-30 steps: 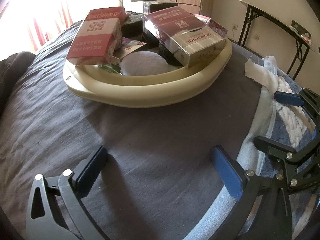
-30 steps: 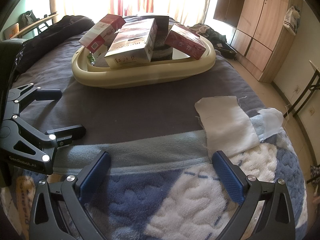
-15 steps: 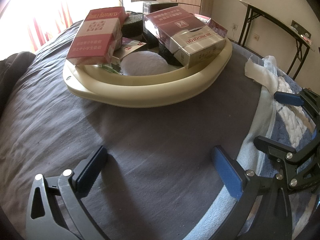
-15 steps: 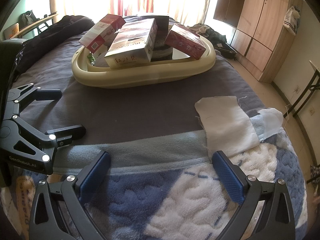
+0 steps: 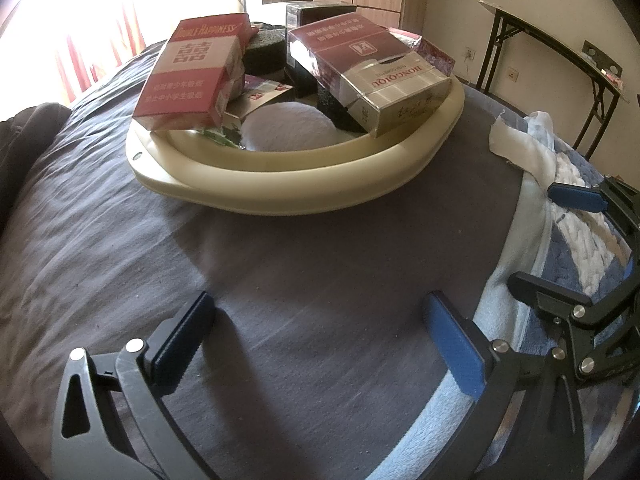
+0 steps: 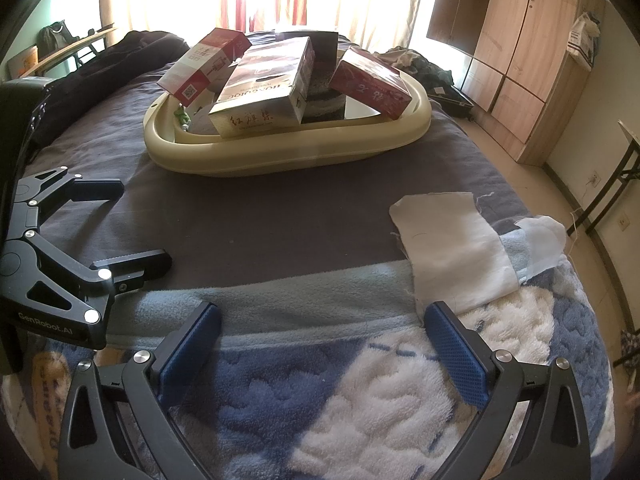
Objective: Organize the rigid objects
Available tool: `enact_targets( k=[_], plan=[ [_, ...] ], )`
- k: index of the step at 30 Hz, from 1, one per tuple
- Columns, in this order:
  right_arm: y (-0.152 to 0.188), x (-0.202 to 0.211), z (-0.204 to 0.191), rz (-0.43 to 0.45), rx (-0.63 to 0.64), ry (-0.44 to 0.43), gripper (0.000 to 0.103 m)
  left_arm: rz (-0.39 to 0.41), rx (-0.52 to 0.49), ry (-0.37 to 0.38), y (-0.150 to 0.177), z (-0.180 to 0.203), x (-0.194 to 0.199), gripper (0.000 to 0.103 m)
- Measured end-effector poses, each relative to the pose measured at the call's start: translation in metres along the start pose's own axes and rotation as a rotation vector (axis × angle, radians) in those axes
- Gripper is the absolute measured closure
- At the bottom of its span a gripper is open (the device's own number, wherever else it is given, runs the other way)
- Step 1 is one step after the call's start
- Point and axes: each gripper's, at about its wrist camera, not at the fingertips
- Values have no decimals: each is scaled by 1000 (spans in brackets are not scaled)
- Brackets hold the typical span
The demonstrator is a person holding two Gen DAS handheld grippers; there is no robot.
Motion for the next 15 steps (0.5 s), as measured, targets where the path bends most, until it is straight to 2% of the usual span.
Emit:
enact_targets(
  k=[15],
  plan=[
    [0, 0, 0, 0, 0, 1, 0, 0, 0, 0, 0, 0, 0, 0]
  ],
)
Point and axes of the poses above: each gripper's, at about its wrist camera, not at the fingertips, and x roughly against the way its jaws point, z to its right, y to its underside, and after that the axes turned 8 degrees about y, right-handed
